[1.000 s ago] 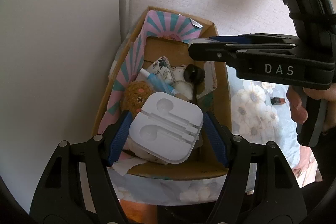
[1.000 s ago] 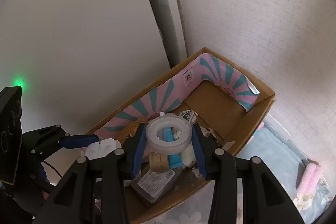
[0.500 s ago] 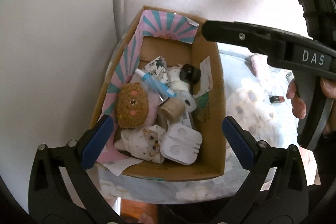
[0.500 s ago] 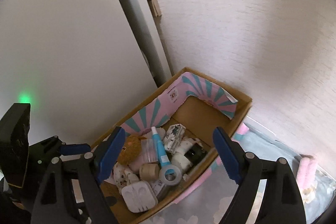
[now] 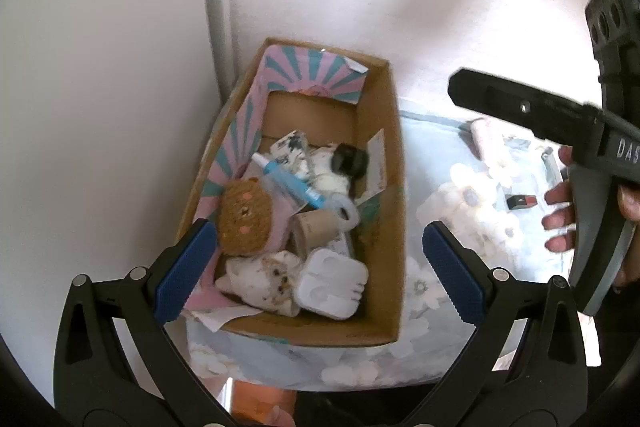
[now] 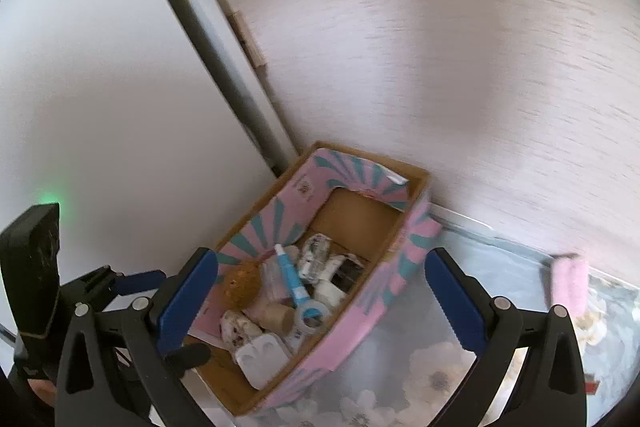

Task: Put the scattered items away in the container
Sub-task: 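Move both tools back over the tray, then grasp the pink fuzzy band with left tool while right tool grasps lipstick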

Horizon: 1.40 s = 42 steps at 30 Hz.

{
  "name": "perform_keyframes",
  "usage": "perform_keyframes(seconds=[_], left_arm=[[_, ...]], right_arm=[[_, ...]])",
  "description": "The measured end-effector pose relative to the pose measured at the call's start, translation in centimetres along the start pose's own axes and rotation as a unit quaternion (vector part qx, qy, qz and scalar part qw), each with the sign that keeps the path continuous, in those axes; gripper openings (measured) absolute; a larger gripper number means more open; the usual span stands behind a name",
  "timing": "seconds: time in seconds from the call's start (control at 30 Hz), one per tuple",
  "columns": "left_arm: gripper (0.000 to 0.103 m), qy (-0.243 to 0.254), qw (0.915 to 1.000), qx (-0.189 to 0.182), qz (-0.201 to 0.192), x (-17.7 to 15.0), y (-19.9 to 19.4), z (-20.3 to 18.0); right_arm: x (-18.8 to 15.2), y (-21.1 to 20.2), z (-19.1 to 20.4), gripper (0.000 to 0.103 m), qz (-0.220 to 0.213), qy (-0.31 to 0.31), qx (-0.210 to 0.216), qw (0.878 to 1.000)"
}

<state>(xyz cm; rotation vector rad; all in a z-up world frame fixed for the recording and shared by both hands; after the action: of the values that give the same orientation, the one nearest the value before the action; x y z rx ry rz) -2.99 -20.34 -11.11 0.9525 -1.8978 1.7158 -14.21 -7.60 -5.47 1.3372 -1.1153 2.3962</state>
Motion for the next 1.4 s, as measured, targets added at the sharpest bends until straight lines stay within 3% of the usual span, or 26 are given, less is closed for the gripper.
perform_keyframes(seconds=[0.2,0.3,0.47,0.67,0.83,0.97,1.17,1.4], left_arm=[[0.103,0.027,0.9993,-0.024,-0.006,1.3,0.6,-3.8],[0.103,0.041,0.9984,-0.038,-0.012,2.1,1.2,-6.4],[0.103,0.052,0.9969,-0.055,-0.020,3.3,2.6,-10.3],[0.103,0.057,0.9934,-0.099,-0.003,4.0,5.8,-16.3],[0.103,0.067,0.9912,-0.113,0.018,3.5,9.6,-20.8],[0.103,0.059,0.9909,-0.115,0.036,2.7,14.3,-23.4],[0.103,0.049,0.9916,-0.104,0.058,1.1,21.2,-25.4],[0.103,0.040,0.9917,-0.100,0.071,0.0,25.2,-26.4]], right_arm=[[-1.2,-3.7,-3.5,0.103,-0.014,0.009,-0.043,0.999],[-2.0,-6.1,-6.1,0.103,-0.019,0.008,-0.091,0.996],[-3.7,-11.5,-10.5,0.103,-0.045,-0.007,-0.194,0.980],[-6.9,-15.3,-15.5,0.103,-0.044,0.025,-0.257,0.965],[-10.1,-15.9,-19.0,0.103,-0.032,0.069,-0.279,0.957],[-13.2,-13.9,-21.7,0.103,-0.012,0.076,-0.290,0.954],[-16.2,-11.2,-24.3,0.103,-0.007,0.092,-0.300,0.950],[-17.0,-9.4,-25.5,0.103,-0.005,0.094,-0.303,0.948]])
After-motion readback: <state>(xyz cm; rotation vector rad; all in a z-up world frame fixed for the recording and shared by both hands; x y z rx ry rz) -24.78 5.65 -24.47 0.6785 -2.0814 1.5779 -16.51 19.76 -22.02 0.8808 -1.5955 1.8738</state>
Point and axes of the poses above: each gripper's, at about its wrist camera, not at the fingertips, and y roughly the way its jaws point, z to its left, x to its top, the point moved 4 cm from there along y, roughly the way its jaws point, and after that the axes turned 13 degrees about -z, right-handed, at the moved point
